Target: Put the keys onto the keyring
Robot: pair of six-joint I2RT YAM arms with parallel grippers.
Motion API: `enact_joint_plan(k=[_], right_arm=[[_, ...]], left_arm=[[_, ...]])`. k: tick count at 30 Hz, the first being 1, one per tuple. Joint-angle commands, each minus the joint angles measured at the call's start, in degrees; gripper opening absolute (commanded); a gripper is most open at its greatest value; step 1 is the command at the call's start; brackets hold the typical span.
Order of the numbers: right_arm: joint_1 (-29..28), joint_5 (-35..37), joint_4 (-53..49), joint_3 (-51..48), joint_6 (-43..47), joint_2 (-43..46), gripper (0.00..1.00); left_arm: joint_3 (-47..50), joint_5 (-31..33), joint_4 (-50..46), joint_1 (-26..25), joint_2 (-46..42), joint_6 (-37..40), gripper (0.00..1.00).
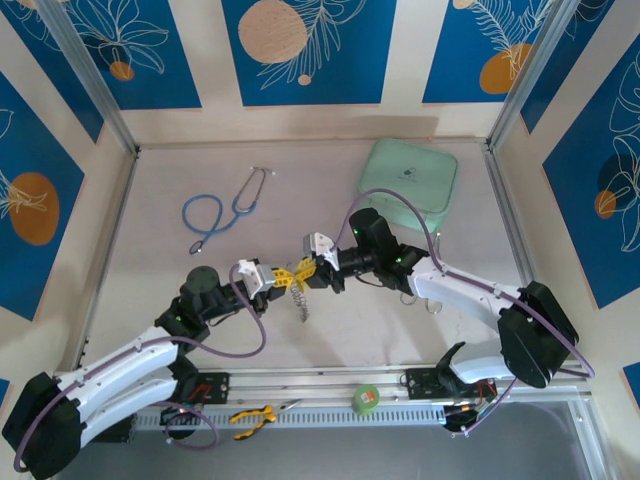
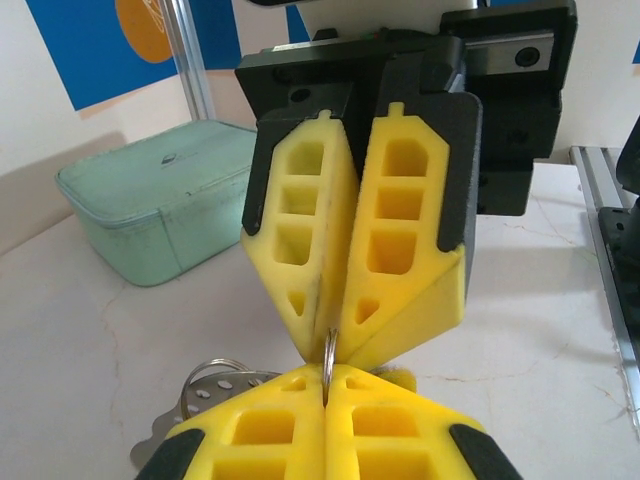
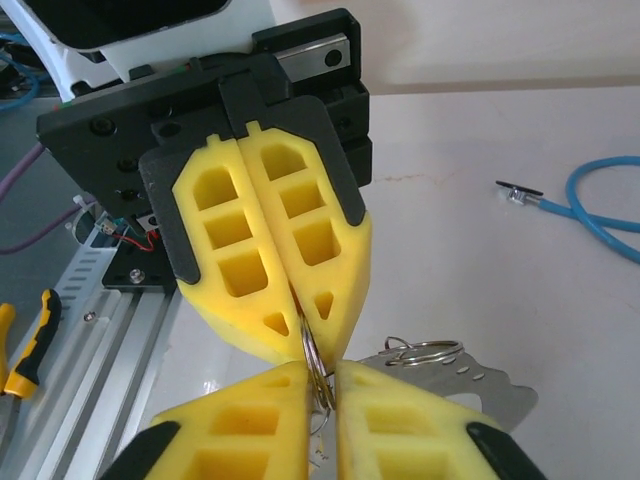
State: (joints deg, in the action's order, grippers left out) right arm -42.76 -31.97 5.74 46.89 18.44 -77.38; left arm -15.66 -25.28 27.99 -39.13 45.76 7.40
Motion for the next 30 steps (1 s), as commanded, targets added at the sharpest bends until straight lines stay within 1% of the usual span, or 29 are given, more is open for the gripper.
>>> enact_joint_plan(k=[1,2,5,6,7,9,12,14,18,20,23,24,25,26,28,29,30], right_arm=[[-0.4,-1.2,-0.1,2.3,0.9,-0.8,0.04],[-0.5,-1.2,-0.2,2.4,0.9,-0.8,0.01],[-0.6,-0.3,-1.5,2.8,1.9,-0.4,0.0],[-0.7,0.4,-2.7,3.1,2.8,-0.2,0.0],[-1.0,1.4,-4.5,3.7,4.0,-0.1,0.0],[-1.7,3.9,-8.5,5.0,7.2,0.0,0.0],[-3.3,7.9,-16.4,8.4,13.0,-0.7,0.0],[-4.3,10.2,-20.9,10.6,16.2,-1.5,0.0],[-6.4,13.4,-27.7,15.0,21.2,-3.2,0.0],[-7.1,13.4,-29.0,16.5,21.9,-3.7,0.0],[-7.5,12.4,-28.9,17.6,21.6,-3.8,0.0],[-6.9,11.4,-27.4,17.0,20.3,-3.4,0.0],[-6.0,10.6,-24.5,15.7,18.2,-2.3,0.01],[-5.0,10.0,-21.6,14.2,15.9,-1.4,0.08],[-2.2,8.2,-14.3,9.6,10.1,1.1,0.26],[-1.3,7.3,-11.9,7.8,7.5,2.0,0.29],[-0.4,6.4,-9.8,6.0,5.2,2.8,0.31]], left_arm=[[0.0,-2.0,4.5,0.0,0.0,-0.9,0.0],[0.1,-2.0,4.5,0.0,0.0,-0.9,0.0],[-0.2,-0.6,3.3,0.1,-0.1,-0.6,0.0],[-0.5,0.7,2.1,0.0,-0.4,-0.3,0.04],[-0.9,2.0,0.1,0.1,-0.7,0.5,0.14],[-2.5,3.6,-5.4,0.0,-1.3,2.6,0.23],[-5.8,4.7,-13.7,0.0,-1.3,6.1,0.25],[-7.5,4.8,-17.4,0.0,-1.0,8.0,0.25],[-10.7,3.7,-22.9,0.0,0.6,10.5,0.18],[-11.6,2.5,-23.7,-0.1,1.2,11.1,0.13],[-11.6,0.9,-22.6,-0.1,1.3,11.2,0.0],[-11.2,0.6,-21.6,-0.1,1.1,11.1,0.0],[-10.6,0.5,-20.4,-0.1,0.8,10.5,0.0],[-10.0,0.5,-19.1,0.0,0.3,10.0,0.0],[-7.8,0.6,-14.9,-0.1,-0.6,8.3,0.0],[-6.7,0.7,-12.7,0.0,-1.0,7.2,0.0],[-5.4,1.1,-9.5,0.0,-1.1,6.0,0.0]])
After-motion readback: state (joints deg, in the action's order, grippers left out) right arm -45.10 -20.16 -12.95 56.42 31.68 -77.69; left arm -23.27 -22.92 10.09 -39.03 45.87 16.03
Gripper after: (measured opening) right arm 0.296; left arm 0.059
